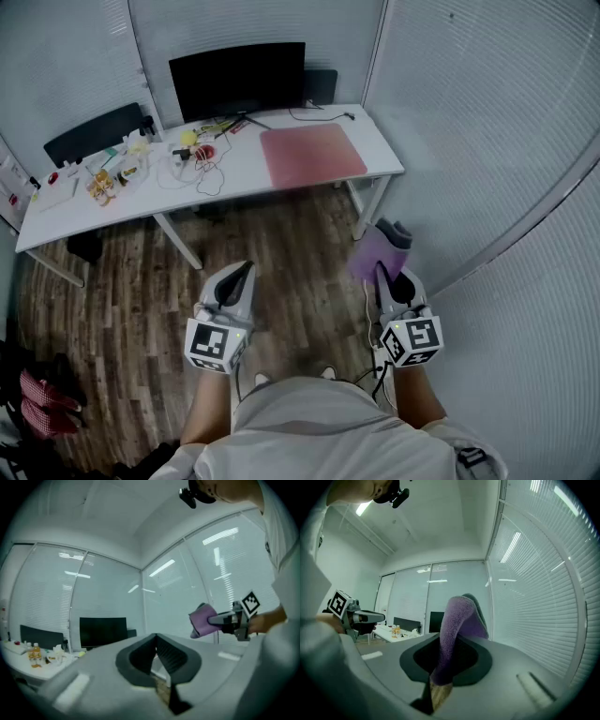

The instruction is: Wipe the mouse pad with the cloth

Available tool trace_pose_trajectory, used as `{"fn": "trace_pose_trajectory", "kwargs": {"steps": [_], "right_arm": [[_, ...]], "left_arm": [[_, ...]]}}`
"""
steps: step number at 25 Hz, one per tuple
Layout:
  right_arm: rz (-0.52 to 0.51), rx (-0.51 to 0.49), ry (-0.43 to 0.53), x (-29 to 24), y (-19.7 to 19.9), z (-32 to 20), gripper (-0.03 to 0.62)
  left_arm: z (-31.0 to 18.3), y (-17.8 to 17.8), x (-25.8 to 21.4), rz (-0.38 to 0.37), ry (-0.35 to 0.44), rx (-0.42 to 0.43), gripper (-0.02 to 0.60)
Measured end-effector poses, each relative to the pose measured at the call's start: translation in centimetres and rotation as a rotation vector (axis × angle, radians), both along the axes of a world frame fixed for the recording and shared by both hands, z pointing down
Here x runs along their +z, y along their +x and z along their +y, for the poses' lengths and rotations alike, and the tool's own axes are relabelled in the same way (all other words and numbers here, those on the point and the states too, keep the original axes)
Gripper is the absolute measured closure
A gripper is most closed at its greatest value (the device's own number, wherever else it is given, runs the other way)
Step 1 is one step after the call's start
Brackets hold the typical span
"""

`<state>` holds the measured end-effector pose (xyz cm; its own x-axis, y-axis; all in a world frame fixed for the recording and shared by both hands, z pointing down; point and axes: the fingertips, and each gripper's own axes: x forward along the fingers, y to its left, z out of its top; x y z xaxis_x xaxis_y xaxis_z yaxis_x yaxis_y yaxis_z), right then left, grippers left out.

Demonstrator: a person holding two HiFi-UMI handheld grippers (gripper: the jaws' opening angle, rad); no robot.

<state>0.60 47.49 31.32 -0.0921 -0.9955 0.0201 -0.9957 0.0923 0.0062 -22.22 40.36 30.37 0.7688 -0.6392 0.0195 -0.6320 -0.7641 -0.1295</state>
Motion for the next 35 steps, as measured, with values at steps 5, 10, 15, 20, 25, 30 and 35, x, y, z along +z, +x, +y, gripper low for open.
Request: {"fn": "trace_pose_trajectory", "kwargs": {"steps": [5,10,15,20,25,30,35], "right_arm": [[-0.005,0.004,-0.018,0.4,0.7,0.1,0.542],[-0.005,0.006,-0.026,0.9,0.7,-0.2,0.543],[-0.032,-0.012,-0.031,1.0,0.0,-0.7,0.543],[-0.092,-0.051,-0.014,0.9,-1.9,-1.3,0.540],[-0.090,-0.052,-0.027,1.1,-3.9,-1.8,0.540],[-0.121,-0.053,-0.042,1.5,-7.3,-2.6,0.540],[-0.125,-0.058,-0.078,3.7,-11.5,-3.5,0.540]], "left_arm": [[0.4,0.8,-0.3,-0.002,0.001,0.009,0.578],[0.4,1.0,-0.1,-0.004,-0.007,0.010,0.578],[0.2,0.3,-0.3,-0.011,-0.010,0.006,0.578],[-0.3,-1.3,0.0,-0.018,-0.015,0.005,0.578],[-0.6,-3.4,0.0,0.001,-0.015,0.006,0.578],[-1.4,-6.9,0.2,-0.005,-0.031,0.009,0.578],[-2.3,-10.9,2.8,-0.007,-0.051,0.016,0.578]]}}
